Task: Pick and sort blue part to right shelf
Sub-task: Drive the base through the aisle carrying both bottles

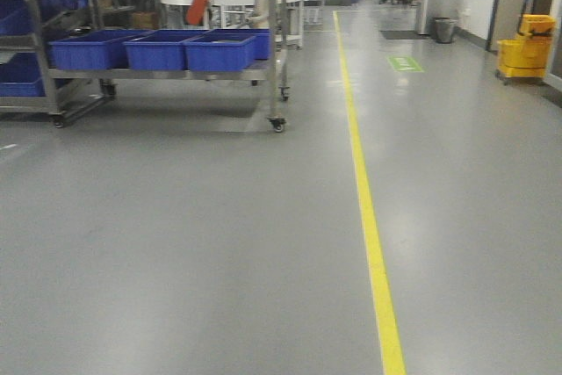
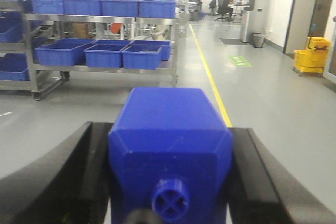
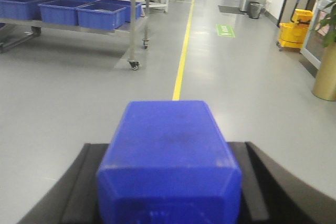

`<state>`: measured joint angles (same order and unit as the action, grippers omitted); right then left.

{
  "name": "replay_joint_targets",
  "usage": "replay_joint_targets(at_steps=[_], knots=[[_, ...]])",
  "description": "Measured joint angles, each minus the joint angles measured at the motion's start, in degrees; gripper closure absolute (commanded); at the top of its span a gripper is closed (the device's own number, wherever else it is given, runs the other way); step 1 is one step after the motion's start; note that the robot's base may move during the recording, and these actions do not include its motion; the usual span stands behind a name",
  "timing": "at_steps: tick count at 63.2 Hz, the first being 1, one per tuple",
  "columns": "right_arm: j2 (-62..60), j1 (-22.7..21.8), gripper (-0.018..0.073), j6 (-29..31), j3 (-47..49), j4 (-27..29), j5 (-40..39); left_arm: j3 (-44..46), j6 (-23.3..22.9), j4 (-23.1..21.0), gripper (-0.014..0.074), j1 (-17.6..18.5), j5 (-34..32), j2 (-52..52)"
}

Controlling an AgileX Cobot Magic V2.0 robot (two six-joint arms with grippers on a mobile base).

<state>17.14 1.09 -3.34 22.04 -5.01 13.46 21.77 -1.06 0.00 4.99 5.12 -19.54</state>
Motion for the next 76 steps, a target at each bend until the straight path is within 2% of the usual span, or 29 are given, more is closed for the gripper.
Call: replay_joint_targets(at_steps=[76], knots=[[0.00,0.00,0.0166,0.00,0.00,-0.04,0.00,-0.10,0.00,0.00,0.0212,0.00,0.00,0.00]])
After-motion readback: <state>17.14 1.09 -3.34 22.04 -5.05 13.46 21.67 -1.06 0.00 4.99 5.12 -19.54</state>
